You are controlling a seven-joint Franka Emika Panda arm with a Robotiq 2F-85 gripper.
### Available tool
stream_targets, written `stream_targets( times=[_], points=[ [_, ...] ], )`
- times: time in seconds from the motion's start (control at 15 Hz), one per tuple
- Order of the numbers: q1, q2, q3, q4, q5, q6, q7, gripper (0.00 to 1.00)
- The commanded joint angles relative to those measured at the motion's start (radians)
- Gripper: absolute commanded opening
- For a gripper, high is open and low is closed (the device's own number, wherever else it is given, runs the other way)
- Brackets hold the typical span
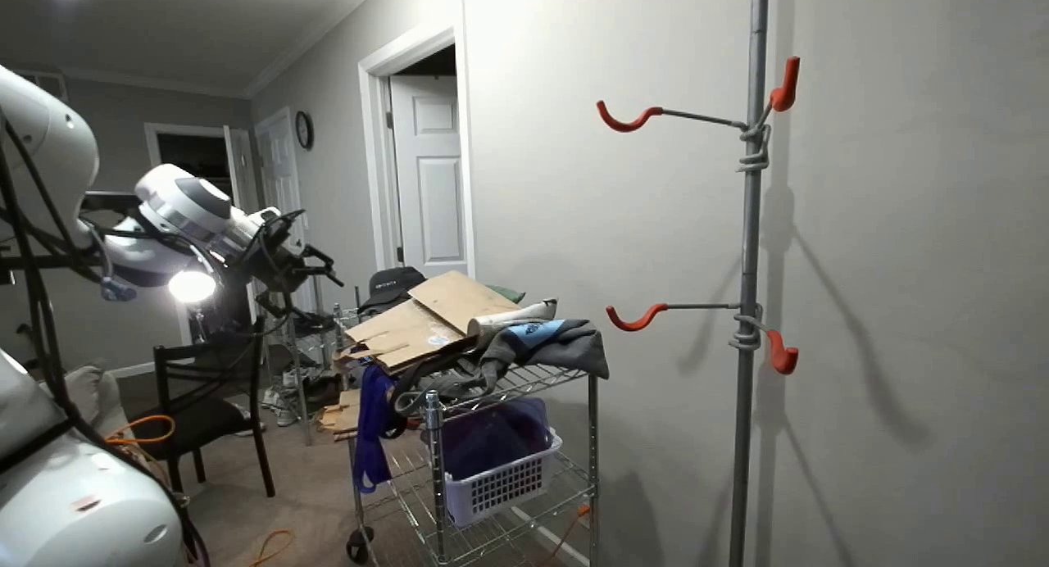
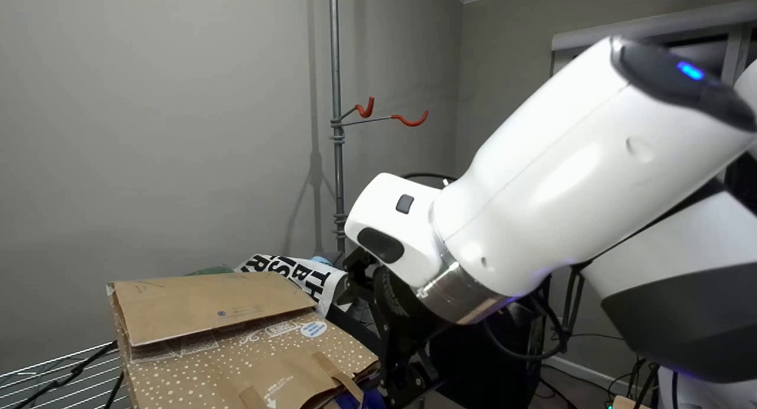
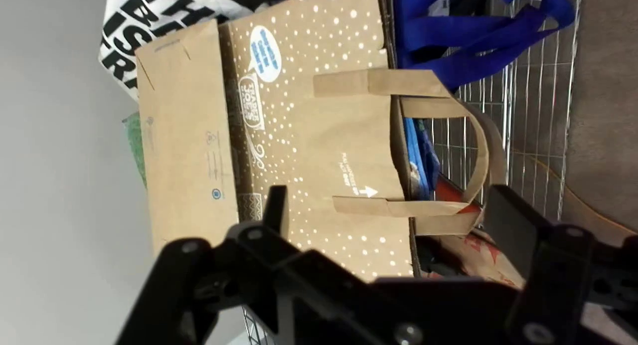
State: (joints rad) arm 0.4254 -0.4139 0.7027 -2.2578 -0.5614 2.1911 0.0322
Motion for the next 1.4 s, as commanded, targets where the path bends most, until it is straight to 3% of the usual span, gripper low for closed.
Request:
stream_targets(
  times=[0.0, 0.27, 0.8, 0.87, 0.93, 1.33],
  points=[
    [-0.017, 0.045, -0.029, -0.057, -0.041, 0.172, -0.016, 1.0],
    [-0.014, 0.133, -0.033, -0.083, -0.016, 0.26, -0.038, 1.0],
    [0.006, 0.258, -0.032, -0.058, 0.007, 0.23, -0.082, 1.0],
    [0.008, 0.269, -0.033, -0.055, 0.006, 0.23, -0.083, 0.75],
    [0.01, 0.277, -0.035, -0.054, 0.006, 0.233, -0.088, 0.74],
    [0.007, 0.297, -0.05, -0.043, -0.001, 0.218, -0.081, 0.34]
  ],
)
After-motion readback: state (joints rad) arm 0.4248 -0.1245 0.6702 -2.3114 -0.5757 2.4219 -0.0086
